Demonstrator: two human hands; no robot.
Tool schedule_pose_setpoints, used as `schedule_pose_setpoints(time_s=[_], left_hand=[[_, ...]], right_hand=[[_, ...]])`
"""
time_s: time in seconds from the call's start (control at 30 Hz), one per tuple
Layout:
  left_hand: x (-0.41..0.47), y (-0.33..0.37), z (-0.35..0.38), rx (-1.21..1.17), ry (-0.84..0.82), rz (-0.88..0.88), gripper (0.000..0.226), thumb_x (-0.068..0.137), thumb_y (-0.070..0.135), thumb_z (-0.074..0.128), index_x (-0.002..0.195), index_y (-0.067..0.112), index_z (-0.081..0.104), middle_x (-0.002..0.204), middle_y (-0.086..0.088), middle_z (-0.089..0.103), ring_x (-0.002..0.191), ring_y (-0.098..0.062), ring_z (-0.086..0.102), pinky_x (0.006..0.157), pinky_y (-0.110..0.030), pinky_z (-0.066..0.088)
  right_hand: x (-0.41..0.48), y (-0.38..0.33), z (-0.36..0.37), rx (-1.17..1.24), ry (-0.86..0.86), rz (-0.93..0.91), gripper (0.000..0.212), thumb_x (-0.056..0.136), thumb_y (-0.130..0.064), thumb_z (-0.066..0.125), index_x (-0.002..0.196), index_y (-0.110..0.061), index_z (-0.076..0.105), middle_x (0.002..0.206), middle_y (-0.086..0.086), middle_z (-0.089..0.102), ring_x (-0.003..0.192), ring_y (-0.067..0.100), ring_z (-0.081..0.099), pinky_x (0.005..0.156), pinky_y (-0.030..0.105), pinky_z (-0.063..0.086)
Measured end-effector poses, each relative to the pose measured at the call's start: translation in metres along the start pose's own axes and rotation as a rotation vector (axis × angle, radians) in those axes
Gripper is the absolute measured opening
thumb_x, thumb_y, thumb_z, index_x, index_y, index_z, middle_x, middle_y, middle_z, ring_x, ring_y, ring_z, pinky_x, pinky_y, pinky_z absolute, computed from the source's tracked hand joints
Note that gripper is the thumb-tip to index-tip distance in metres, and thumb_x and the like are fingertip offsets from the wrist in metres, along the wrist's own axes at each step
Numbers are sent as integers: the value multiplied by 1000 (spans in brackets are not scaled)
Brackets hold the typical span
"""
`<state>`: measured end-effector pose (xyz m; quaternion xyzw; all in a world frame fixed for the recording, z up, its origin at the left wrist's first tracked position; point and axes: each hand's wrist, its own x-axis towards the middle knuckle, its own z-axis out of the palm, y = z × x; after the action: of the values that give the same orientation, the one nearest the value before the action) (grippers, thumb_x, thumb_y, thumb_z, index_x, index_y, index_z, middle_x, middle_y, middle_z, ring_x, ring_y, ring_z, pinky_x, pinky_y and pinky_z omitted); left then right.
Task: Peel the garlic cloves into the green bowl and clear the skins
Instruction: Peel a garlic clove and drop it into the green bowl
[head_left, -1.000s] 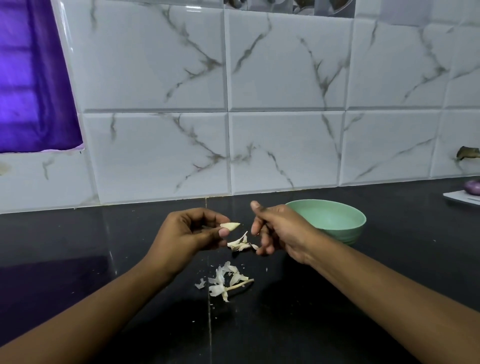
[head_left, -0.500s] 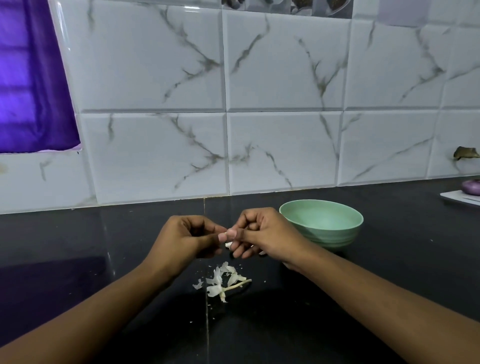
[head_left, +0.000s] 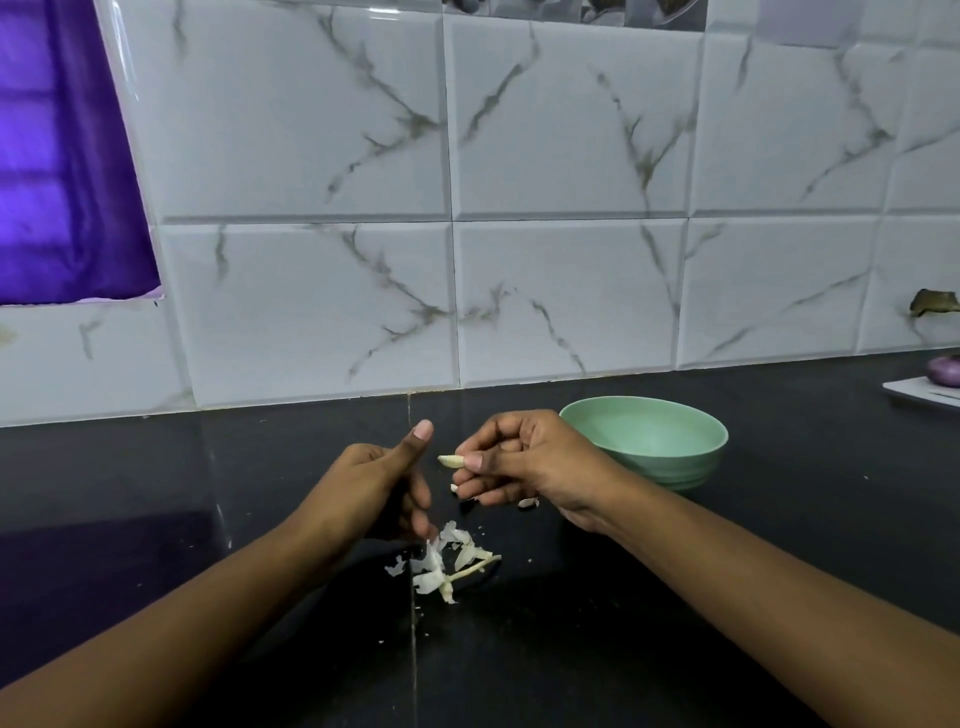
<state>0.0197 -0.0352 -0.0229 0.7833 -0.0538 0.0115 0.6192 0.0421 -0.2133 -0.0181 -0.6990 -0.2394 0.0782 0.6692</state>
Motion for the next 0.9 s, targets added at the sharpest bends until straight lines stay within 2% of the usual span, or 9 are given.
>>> schedule_pose_setpoints(time_s=[0.07,0.2,0.43,0.53,0.6,0.67,0.73,0.83,0.9], left_hand=[[-1,0,4,31,-67,-9,55,85,55,48,65,5,61,58,-17,65,50,-20,62,49,-20,49],[1,-1,4,30,-86,104,37,92,34,51,73,4,61,60,-9,66,49,-15,60,47,-20,46],[-1,3,1,248,-87,234,34,97,28,47,76,7,62,64,-5,70,54,-16,61,47,-23,45],[-2,10,-3,290,-108,263,17,97,17,49,90,13,64,76,-4,71,61,-14,64,50,-25,48],[0,16,-6,280,-54,270,17,94,10,55,102,22,65,91,-2,71,72,-11,67,57,-26,53],[4,24,-8,205,-11,226,22,93,11,57,107,27,64,107,0,68,85,-11,69,67,-30,57],[10,36,-2,178,-29,155,21,93,17,58,112,25,63,115,4,64,89,-12,70,71,-34,57],[27,60,29,168,-103,-4,25,93,30,58,116,20,57,124,2,57,76,-20,71,67,-35,56],[43,70,59,230,-134,-109,40,92,42,58,123,18,51,129,-5,49,67,-22,69,64,-35,54]], right_hand=[[0,1,1,-44,-3,-10,10,83,5,65,86,-4,62,67,6,69,62,11,69,55,18,55],[1,2,3,-79,20,-50,16,79,9,68,81,-6,61,64,5,68,60,10,68,56,19,56],[0,-2,0,-18,7,-29,14,80,5,68,89,-5,63,69,6,69,65,11,69,57,20,56],[-2,-15,-9,-53,35,-90,15,80,8,66,86,-6,64,66,3,69,63,10,68,58,20,56],[-6,-29,-24,-59,95,-146,16,80,8,66,86,-7,64,70,3,70,65,11,69,58,21,56],[-13,-42,-43,-46,174,-189,17,79,7,67,87,-7,65,75,5,72,69,13,70,60,21,57],[-22,-49,-61,-49,254,-233,17,78,7,68,86,-8,66,78,4,73,72,12,70,61,21,57],[-36,-53,-87,-90,346,-271,16,77,5,69,86,-8,67,78,-1,73,77,11,69,63,22,57],[-42,-52,-104,-128,390,-262,15,77,4,70,85,-9,68,79,-4,73,78,8,68,63,23,57]])
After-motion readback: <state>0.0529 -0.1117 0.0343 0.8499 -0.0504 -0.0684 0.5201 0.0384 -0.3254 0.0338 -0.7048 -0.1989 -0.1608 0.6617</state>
